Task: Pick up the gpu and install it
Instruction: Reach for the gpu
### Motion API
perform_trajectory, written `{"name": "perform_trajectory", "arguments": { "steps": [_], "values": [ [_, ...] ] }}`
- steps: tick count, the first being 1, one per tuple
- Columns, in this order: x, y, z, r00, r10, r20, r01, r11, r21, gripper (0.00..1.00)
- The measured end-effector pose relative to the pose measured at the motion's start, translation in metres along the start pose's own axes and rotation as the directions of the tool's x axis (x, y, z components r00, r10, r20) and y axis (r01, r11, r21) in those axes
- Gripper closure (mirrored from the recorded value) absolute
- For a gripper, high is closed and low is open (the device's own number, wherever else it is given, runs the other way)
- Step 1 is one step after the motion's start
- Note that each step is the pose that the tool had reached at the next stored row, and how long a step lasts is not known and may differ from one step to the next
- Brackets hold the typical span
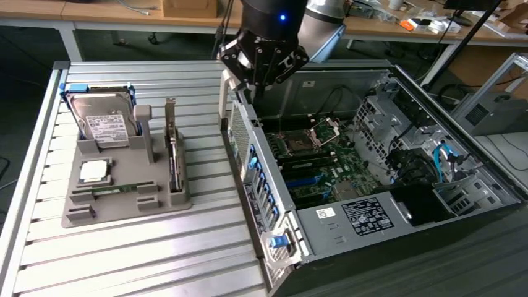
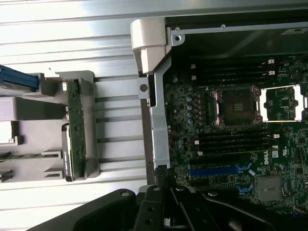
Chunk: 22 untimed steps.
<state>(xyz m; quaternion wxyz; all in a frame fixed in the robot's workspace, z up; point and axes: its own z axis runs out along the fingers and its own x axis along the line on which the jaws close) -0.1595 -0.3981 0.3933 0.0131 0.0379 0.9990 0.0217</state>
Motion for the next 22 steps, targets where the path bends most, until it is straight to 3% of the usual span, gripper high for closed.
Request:
{"name": "perform_trajectory", "arguments": {
  "steps": [22],
  "values": [
    [0.0091,-0.0007,-0.0002,1.0,0.0,0.0,0.0,1.0,0.0,0.89]
  ]
}}
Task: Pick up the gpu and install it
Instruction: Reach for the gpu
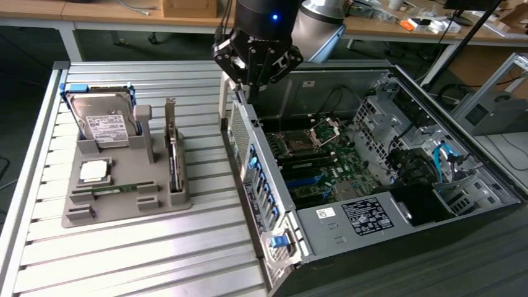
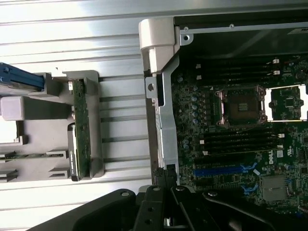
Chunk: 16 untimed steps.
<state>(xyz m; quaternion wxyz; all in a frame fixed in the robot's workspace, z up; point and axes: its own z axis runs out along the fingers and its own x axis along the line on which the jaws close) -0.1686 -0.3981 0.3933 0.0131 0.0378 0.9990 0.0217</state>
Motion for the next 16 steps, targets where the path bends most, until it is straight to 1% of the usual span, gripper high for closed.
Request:
{"name": "perform_trajectory", "arguments": {
  "steps": [16],
  "values": [
    [0.0069,-0.0005,-0.0002,1.0,0.0,0.0,0.0,1.0,0.0,0.89]
  ]
}}
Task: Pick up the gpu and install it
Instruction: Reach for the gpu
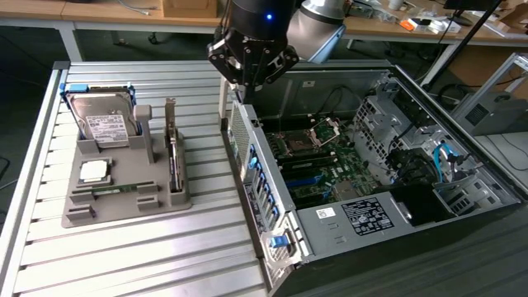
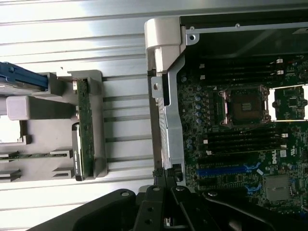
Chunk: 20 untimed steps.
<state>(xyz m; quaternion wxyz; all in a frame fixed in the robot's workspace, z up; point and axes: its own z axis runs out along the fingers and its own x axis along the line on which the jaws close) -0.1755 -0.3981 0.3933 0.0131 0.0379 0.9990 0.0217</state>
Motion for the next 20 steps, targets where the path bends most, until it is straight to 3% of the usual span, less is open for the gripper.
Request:
{"name": "perform_trajectory", "arguments": {
  "steps": [20],
  "values": [
    [0.0059,-0.0004,-0.0001,1.0,0.0,0.0,0.0,1.0,0.0,0.89]
  ]
}}
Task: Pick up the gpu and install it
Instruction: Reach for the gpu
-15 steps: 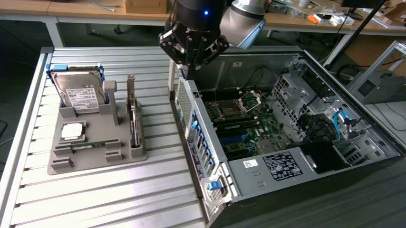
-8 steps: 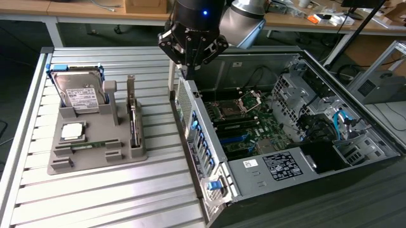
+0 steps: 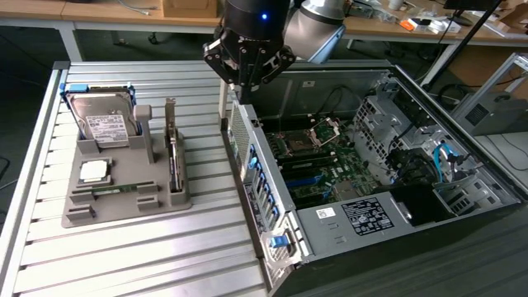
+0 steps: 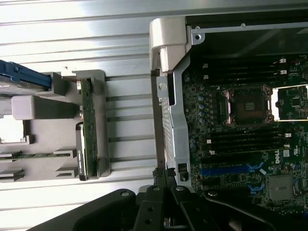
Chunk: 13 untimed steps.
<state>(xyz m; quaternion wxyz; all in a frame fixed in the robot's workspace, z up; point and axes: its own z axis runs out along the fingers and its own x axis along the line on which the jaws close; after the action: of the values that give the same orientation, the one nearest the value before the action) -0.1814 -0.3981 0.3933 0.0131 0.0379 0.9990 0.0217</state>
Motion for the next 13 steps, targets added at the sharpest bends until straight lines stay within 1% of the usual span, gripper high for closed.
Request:
{"name": "perform_trajectory", "arguments": {
  "steps": [13],
  "values": [
    [0.0035,-0.0001,0.0,1.0,0.0,-0.0001,0.0,1.0,0.0001,0.89]
  ]
}}
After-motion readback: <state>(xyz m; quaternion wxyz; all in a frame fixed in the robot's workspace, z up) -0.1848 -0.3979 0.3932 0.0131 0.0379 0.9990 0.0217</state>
